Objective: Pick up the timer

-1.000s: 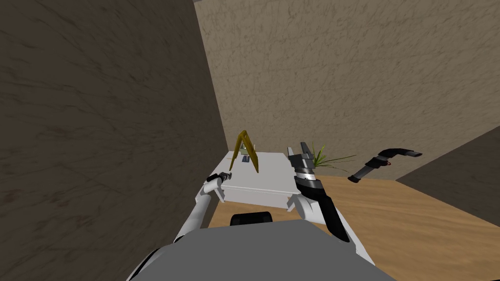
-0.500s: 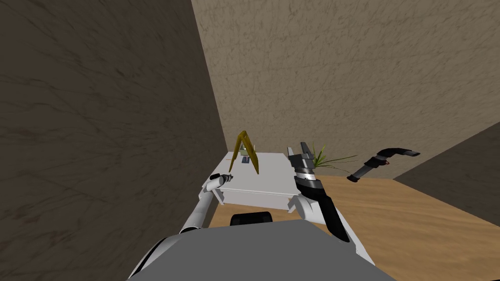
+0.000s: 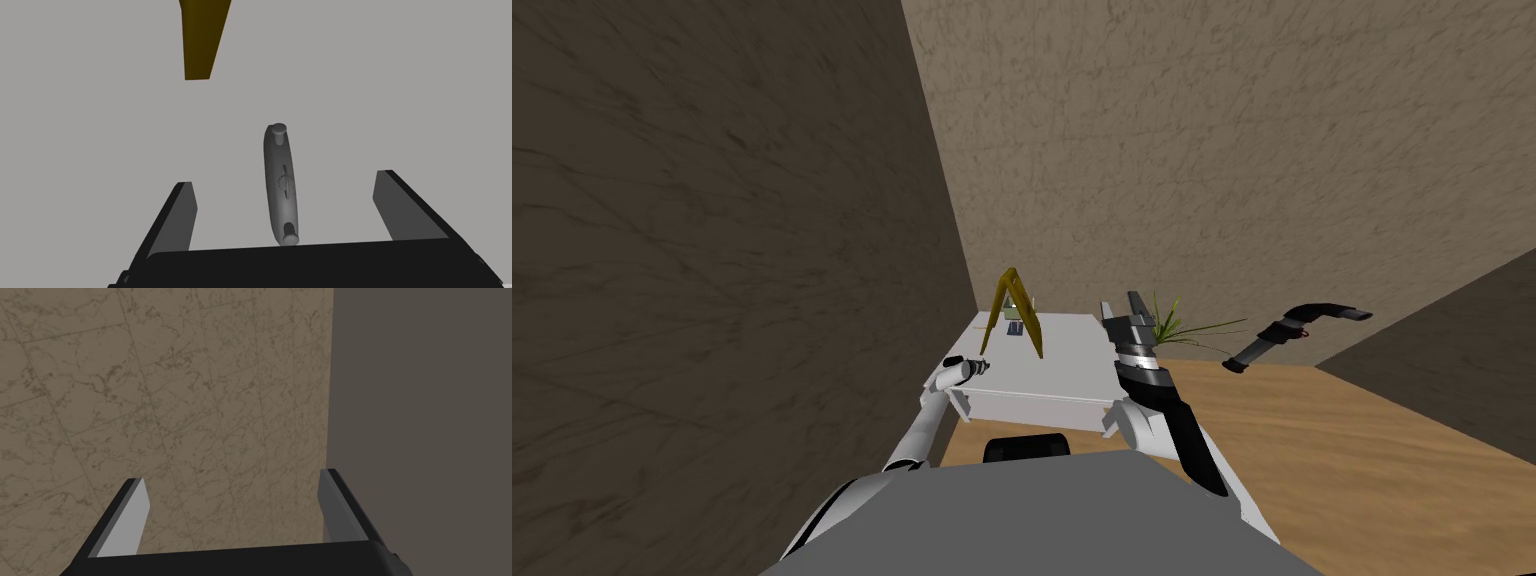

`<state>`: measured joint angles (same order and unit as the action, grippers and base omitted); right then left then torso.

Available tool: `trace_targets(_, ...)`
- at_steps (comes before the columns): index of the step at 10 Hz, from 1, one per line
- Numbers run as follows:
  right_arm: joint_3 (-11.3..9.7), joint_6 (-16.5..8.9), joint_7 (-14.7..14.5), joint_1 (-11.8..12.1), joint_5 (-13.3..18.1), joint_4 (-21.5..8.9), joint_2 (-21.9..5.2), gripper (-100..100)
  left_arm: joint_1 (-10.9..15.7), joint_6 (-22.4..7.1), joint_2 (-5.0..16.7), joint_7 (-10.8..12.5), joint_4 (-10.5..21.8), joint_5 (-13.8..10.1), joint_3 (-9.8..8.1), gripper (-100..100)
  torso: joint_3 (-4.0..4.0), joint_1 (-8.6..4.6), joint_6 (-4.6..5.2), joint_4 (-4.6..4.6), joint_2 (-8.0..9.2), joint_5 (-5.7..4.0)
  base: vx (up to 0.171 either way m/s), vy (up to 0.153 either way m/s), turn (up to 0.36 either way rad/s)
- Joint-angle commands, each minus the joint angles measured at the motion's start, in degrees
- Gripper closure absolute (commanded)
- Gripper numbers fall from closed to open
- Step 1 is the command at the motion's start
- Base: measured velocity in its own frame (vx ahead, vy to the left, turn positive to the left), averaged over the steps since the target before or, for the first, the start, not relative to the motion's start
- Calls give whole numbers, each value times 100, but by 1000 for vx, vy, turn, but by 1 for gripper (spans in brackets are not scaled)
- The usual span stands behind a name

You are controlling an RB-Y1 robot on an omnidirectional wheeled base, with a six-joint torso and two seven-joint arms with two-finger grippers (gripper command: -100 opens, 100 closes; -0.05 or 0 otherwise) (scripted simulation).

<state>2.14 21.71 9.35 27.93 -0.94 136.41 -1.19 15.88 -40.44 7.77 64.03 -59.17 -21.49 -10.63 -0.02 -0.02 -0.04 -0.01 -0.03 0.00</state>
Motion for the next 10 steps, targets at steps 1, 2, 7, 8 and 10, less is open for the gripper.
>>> trace_targets(1, 0, 0, 0, 0, 0, 0, 0, 0, 144, 80, 252, -286, 286, -286, -286, -100, 0, 0, 0, 0, 0, 0, 2, -62, -135)
trace_targets(2, -1, 0, 0, -1, 0, 0, 1, 0, 144, 80, 252, -441, 521, -356, -335, -100, 1, -18, 2, 1, 0, -4, 6, -74, -38)
trace_targets(7, 0, 0, 0, 0, 0, 0, 0, 0, 288, 160, 503, -1243, 1097, -712, -670, -100, 1, -13, 0, 0, 1, -3, 6, -38, -25)
trace_targets(8, 0, 0, 0, 0, 0, 0, 0, 0, 431, 239, 755, -1430, 1358, -1008, -954, -100, 1, -4, 0, 0, 2, -1, 2, -61, -122)
trace_targets(10, 0, 0, 0, 0, 0, 0, 1, 0, 431, 239, 755, -1786, 1645, -1068, -1006, -100, 1, -22, 1, 1, 2, -5, 5, -45, -14)
